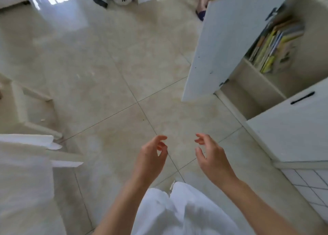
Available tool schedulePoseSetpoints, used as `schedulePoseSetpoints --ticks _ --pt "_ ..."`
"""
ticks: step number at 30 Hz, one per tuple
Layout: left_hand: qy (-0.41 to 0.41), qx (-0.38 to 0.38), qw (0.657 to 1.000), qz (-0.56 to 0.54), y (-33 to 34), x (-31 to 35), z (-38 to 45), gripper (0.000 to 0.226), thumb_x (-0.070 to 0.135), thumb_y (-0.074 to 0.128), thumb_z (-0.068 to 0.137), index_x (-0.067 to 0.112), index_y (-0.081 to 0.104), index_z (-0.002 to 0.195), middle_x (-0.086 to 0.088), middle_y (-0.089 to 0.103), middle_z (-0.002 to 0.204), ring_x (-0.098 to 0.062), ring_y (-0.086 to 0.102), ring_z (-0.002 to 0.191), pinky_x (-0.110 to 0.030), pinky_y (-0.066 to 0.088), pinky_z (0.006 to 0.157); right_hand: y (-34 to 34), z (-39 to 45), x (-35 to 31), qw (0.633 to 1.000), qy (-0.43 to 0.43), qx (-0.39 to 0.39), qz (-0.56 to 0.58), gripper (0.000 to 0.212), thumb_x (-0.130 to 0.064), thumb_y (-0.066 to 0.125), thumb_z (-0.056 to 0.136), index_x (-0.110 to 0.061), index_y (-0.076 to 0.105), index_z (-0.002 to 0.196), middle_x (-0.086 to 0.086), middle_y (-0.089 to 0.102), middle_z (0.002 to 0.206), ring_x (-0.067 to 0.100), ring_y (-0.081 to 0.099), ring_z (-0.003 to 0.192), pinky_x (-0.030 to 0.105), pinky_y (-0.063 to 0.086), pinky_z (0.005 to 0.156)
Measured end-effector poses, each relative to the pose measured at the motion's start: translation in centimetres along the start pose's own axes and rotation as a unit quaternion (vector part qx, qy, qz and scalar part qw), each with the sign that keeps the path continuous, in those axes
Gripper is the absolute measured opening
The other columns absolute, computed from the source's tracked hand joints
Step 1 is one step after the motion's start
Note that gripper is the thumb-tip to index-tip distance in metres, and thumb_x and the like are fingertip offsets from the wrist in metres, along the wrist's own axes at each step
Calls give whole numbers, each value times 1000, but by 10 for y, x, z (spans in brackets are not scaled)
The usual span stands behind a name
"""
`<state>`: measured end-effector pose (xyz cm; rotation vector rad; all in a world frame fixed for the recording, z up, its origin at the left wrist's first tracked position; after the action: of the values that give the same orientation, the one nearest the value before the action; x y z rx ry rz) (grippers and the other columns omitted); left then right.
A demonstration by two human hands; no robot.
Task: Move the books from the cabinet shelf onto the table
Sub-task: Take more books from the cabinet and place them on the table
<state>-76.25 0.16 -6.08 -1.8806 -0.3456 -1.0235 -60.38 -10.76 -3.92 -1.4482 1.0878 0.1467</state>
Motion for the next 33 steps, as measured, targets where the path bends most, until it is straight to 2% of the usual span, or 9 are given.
schedulePoseSetpoints --ticks 4,8,14,17,22,26,30,33 --pt "37 -44 998 9 44 39 37 27 8 65 87 23 66 110 20 64 77 8 60 76 -19 49 76 -43 16 40 997 53 42 28 37 -12 51 95 -14 49 131 0 61 118 8 54 105 16 36 88" --pt "53 -89 994 24 77 71 73 28 8 62 86 24 66 109 13 69 81 -4 64 80 -22 49 77 -82 32 74 989 103 88 59 37 -14 50 96 -16 48 132 -3 60 122 11 54 115 18 38 91" --pt "65 -153 985 53 118 106 145 29 10 59 87 27 64 110 16 68 78 1 64 80 -20 49 75 -128 69 117 974 160 143 78 37 -15 51 96 -16 48 132 -2 60 122 9 53 116 17 36 89" --pt "74 -179 979 56 140 133 191 29 10 57 88 25 64 111 13 69 81 -4 65 83 -25 51 81 -156 98 138 963 190 172 86 36 -15 51 96 -16 49 132 -2 61 121 9 54 117 17 35 89" --pt "100 -243 961 89 181 183 275 29 14 56 88 27 63 113 7 71 87 -9 66 86 -28 53 80 -202 151 169 942 240 213 93 34 -16 53 95 -15 50 129 -1 64 116 12 56 113 18 36 88" --pt "134 -287 942 108 220 231 333 29 12 57 88 23 63 114 6 71 89 -10 65 84 -23 50 74 -237 185 191 924 267 249 118 32 -14 55 93 -15 52 125 0 66 112 12 59 107 17 38 86" --pt "156 -300 933 121 270 273 380 28 14 58 88 25 63 114 9 70 90 -5 62 76 -9 41 62 -271 212 222 905 288 277 144 28 -12 57 93 -15 54 121 -1 67 107 16 61 103 31 48 91" --pt "156 -315 929 115 309 300 407 28 15 58 88 27 63 112 11 69 91 -1 61 74 -6 38 58 -295 231 252 898 303 275 160 27 -12 56 93 -14 54 120 -1 67 107 14 61 102 32 49 93"
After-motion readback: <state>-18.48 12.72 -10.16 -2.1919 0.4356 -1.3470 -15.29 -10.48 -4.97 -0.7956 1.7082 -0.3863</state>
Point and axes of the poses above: each hand's wrist, its own z-axis towards the middle knuckle, its own y-axis out of the palm, x = y × z, the point moved 5 cm from there along z, towards the middle knuckle
